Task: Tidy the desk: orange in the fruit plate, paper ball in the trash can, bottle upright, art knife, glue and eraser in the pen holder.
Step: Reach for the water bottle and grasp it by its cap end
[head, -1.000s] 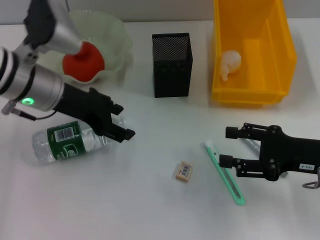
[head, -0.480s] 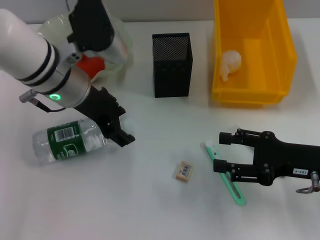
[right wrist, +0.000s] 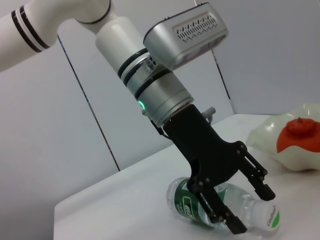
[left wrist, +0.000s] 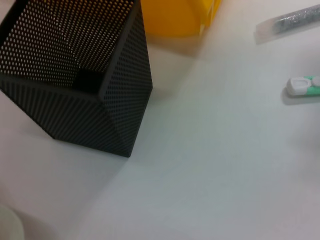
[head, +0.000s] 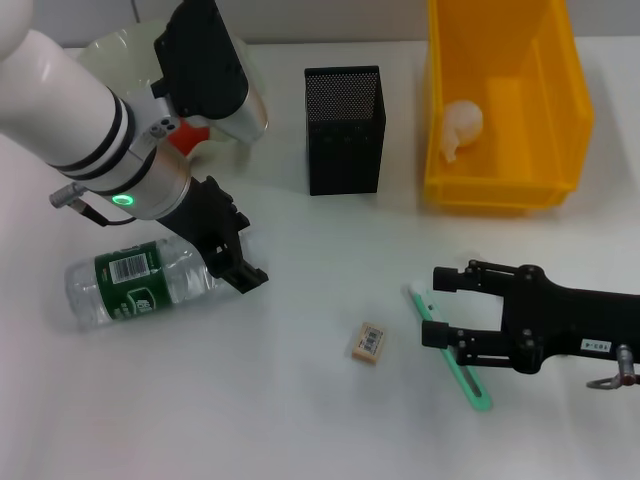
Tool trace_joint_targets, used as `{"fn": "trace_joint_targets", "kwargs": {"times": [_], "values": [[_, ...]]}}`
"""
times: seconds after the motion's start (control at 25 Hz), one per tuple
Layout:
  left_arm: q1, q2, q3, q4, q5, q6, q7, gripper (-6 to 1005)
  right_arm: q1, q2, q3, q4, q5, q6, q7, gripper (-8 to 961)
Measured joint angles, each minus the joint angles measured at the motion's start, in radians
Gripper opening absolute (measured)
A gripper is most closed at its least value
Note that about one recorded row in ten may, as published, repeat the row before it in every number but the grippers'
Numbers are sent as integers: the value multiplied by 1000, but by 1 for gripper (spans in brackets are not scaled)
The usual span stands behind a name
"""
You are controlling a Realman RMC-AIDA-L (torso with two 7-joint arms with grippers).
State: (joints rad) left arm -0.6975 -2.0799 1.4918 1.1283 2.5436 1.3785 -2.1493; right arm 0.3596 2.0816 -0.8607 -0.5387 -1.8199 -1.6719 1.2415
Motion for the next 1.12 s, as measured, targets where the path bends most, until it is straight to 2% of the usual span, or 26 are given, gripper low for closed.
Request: {"fn": "trace_joint_targets", "kwargs": {"times": [0.48,0.92,1.12], "values": [[5,0,17,-33,1,-62,-9,607,9,-1,2,22,1,0,-1,773],[11,0,19,-24,-1,-58,-23,435,3,-2,2,22,1,0,-1,773],[33,0,22,19,-9,-51,-41,435,5,-1,2,22,1,1,-1,773]]}}
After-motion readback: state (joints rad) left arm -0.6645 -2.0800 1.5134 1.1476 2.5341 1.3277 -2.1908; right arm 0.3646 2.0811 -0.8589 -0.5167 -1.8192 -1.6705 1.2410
